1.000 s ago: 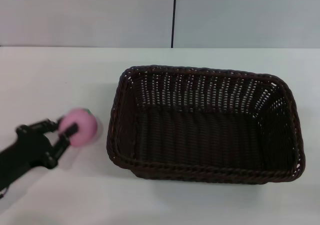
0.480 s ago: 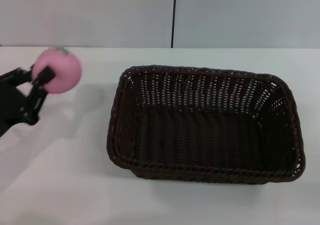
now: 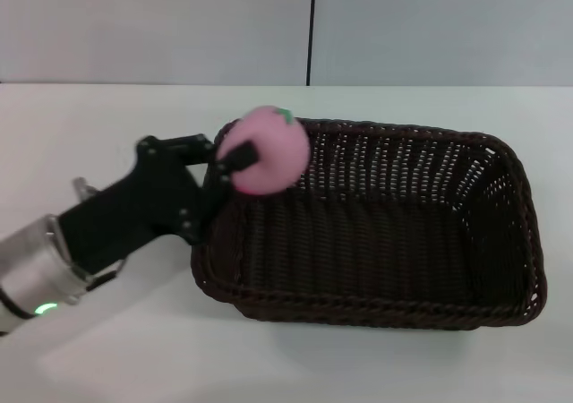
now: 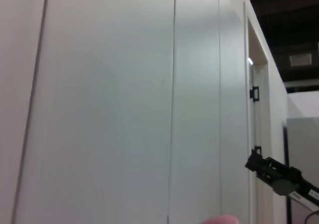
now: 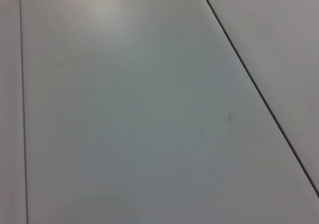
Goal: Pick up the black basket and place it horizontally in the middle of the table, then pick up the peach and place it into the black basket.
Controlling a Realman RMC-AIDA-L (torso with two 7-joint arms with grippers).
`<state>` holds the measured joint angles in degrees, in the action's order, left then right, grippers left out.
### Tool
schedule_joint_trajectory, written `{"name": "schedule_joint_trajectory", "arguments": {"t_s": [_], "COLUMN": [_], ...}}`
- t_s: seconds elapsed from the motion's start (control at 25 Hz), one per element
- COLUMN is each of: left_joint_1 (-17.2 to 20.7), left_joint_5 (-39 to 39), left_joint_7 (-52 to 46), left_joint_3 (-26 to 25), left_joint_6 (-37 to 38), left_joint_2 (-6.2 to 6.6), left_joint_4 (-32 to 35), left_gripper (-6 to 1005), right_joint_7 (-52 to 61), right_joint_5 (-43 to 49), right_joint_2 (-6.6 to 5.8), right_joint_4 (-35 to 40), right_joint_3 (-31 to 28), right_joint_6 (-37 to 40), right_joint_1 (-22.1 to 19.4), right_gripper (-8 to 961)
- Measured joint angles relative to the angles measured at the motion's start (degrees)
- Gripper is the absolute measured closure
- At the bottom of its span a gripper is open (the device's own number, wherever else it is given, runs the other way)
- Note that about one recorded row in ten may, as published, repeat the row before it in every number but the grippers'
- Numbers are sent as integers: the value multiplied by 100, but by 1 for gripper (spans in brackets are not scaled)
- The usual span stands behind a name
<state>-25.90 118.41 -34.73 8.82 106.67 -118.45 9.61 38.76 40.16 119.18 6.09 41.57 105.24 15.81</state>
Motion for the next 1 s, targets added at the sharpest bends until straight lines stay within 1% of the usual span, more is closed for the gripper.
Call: {"name": "schedule_joint_trajectory", "arguments": {"t_s": [0.04,0.12,0.16,0.28,0.32,0.4,0.44,0.6,0.64,0.8,0.84,0.88,0.92,0.96,1.0], "left_joint_1": [-126,-126,-214,-214,-287,-287,-298,-298,-239,-168,1,1,118,301,432], "left_joint_5": [-6,-6,-28,-28,-6,-6,-27,-27,-55,-55,-58,-58,-63,-65,-66], "left_joint_7": [1,1,9,9,10,10,17,17,51,163,385,385,480,611,716], "left_joint_3": [154,154,169,169,200,200,169,169,37,-56,-453,-453,-777,-1287,-1644], "left_joint_6": [-173,-173,-669,-669,-1011,-1011,-1212,-1212,-1233,-1349,-1382,-1382,-1383,-1388,-1404], "left_joint_2": [-8,-8,-18,-18,-20,-20,-29,-29,-25,-17,-5,-5,-2,2,4], "left_joint_4": [-350,-350,-789,-789,-949,-949,-1023,-1023,-1026,-1029,-1026,-1026,-1017,-1009,-1010], "left_gripper": [913,894,885,857,848,796,770,667,641,487,448,376,303,231,159], "right_joint_7": [1,2,2,1,-19,-24,-28,-38,-41,-99,-169,-276,-395,-572,-793], "right_joint_5": [0,0,0,0,0,0,1,1,1,2,1,2,1,1,1], "right_joint_2": [0,3,3,8,9,9,9,9,9,17,21,22,22,23,23], "right_joint_4": [-6,-16,-16,-47,-86,-96,-100,-100,-100,-217,-303,-399,-477,-572,-661], "right_joint_3": [0,0,0,0,0,0,0,-7,-19,-256,-373,-492,-580,-646,-685], "right_joint_6": [11,28,28,62,75,75,73,42,40,52,74,96,114,121,124], "right_joint_1": [1,1,1,4,19,31,39,54,52,28,31,45,57,73,88], "right_gripper": [494,493,493,492,492,491,491,490,490,489,489,488,488,488,488]}}
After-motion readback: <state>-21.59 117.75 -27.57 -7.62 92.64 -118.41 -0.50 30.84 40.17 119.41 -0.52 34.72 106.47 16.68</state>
